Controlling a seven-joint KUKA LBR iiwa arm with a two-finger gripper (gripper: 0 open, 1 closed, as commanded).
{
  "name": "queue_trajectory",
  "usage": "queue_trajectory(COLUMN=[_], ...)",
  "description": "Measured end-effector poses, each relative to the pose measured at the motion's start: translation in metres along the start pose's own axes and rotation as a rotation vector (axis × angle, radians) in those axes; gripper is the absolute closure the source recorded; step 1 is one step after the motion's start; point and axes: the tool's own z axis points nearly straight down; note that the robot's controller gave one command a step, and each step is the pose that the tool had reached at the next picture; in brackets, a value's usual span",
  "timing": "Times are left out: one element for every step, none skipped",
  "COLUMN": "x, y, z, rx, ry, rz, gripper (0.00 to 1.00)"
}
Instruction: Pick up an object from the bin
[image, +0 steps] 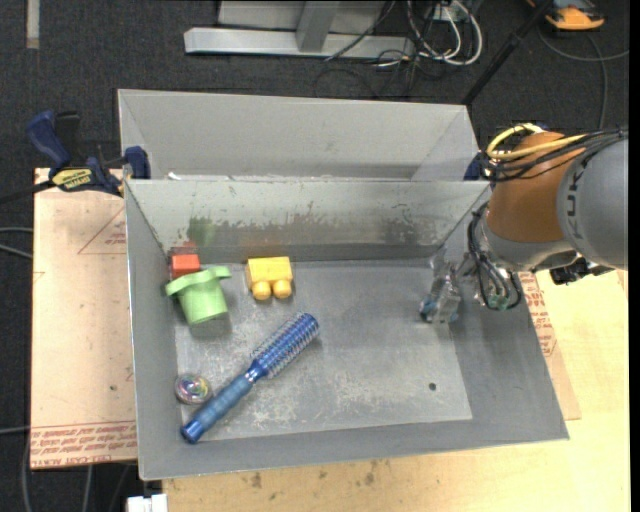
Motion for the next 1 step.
queue_trajectory(x=[0.0190], y=[0.0161], z=[-0.1574], rx=[0.000], ry=[-0.011], rz=[-0.052], gripper=[1.00])
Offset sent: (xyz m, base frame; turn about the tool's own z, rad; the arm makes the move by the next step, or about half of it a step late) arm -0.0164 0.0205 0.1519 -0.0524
